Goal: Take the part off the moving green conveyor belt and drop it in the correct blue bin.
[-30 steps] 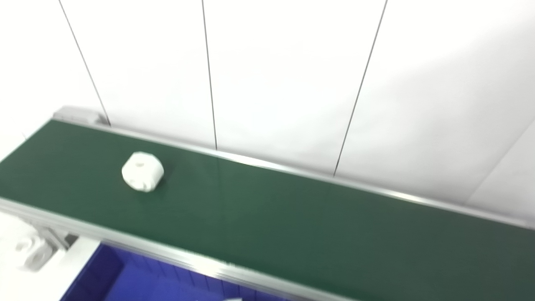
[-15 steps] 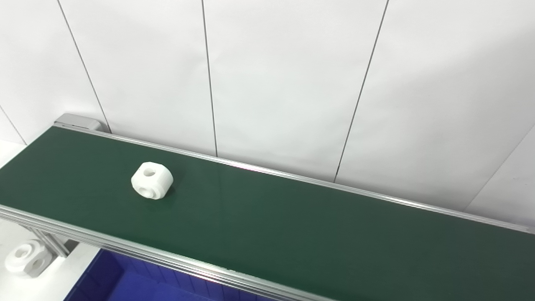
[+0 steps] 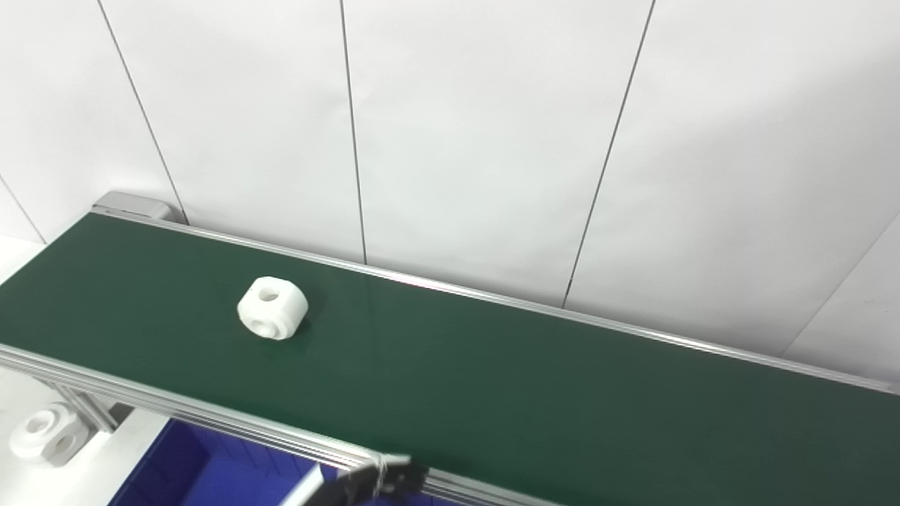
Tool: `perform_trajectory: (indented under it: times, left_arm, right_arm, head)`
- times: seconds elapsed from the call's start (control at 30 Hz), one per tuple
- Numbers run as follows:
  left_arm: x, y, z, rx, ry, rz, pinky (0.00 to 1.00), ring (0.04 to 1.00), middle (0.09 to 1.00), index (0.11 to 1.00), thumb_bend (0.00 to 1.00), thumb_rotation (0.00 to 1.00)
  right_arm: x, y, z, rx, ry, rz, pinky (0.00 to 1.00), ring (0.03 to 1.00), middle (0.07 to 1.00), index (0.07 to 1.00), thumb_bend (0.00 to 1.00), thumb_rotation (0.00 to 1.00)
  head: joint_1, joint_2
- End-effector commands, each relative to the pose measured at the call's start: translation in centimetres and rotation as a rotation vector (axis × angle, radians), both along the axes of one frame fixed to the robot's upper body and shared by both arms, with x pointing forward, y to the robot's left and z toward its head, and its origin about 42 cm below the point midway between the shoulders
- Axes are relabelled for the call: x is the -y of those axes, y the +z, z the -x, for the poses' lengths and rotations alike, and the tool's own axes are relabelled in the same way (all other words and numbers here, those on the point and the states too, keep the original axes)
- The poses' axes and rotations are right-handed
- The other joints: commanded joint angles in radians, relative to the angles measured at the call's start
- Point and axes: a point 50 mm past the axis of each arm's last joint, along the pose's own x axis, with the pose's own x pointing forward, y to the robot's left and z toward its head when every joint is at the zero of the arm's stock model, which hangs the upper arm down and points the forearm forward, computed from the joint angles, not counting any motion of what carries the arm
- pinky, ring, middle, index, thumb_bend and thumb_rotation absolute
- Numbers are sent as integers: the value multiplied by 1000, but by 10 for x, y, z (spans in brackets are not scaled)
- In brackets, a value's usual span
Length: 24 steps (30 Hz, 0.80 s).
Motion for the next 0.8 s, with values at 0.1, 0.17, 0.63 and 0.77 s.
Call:
perform_trajectory:
  times: [0.1,0.17,0.63,0.77]
  left_arm:
    - [-12,44,-30,220,-19,-21,723,777,802,782,820,455]
    - [-21,55,-45,273,-9,-52,733,786,810,797,812,435]
    - [-52,130,-142,442,32,-329,802,857,878,872,736,332]
    - [-67,139,-170,384,72,-378,830,868,884,874,759,331]
  right_arm:
    - [-9,8,-5,78,2,-40,774,891,920,935,838,271]
    - [-10,8,-5,79,0,-44,739,873,911,929,845,272]
    - [-11,11,-13,97,16,-51,714,844,902,907,850,289]
    - [-11,11,-16,102,23,-52,736,855,902,900,861,294]
  head:
    - [-18,-1]
    - [-22,0]
    - [-16,50]
    - [-9,56]
